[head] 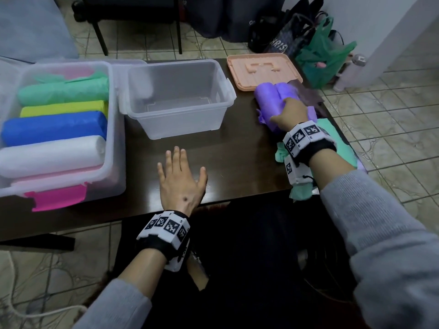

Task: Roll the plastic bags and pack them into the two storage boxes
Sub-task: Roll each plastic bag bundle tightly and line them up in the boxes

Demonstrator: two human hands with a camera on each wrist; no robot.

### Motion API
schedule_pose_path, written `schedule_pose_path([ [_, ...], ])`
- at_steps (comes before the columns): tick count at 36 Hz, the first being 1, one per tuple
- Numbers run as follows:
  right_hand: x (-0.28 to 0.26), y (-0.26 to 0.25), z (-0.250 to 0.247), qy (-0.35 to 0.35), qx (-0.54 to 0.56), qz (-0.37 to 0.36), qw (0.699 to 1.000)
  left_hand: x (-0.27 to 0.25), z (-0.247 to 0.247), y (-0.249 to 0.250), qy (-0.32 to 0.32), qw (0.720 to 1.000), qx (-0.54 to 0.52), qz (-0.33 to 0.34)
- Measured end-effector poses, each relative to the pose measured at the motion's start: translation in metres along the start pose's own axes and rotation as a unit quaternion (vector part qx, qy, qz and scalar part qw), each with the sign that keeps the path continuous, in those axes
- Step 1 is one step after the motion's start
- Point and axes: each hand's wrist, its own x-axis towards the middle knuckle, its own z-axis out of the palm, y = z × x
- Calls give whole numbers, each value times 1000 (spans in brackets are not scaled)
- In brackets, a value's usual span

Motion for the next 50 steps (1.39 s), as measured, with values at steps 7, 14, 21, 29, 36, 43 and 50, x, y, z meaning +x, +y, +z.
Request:
schedule_pose_path([
  [7,-24,-10,4,-82,-14,-43,996,-1,1,0,-8,1000,13,1],
  [14,-47,-13,12,-145,9,-59,988,-2,-1,1,-15,1000,11,4],
  [21,-37,-15,-2,-135,177,-44,974,2,-9,5,-47,999,-4,-3],
  [29,-13,-6,-14,-30,-126,-234,964,18,-16,52,-32,988,-126,88],
  [36,-7,-19,-10,-51,-217,-348,911,45,-10,92,-19,968,-247,38],
  [43,-14,-23,0,-52,-237,-346,906,45,-6,88,-16,970,-232,71],
  [50,-40,-5,-3,-60,-254,-367,893,55,-18,70,-151,953,-249,83],
])
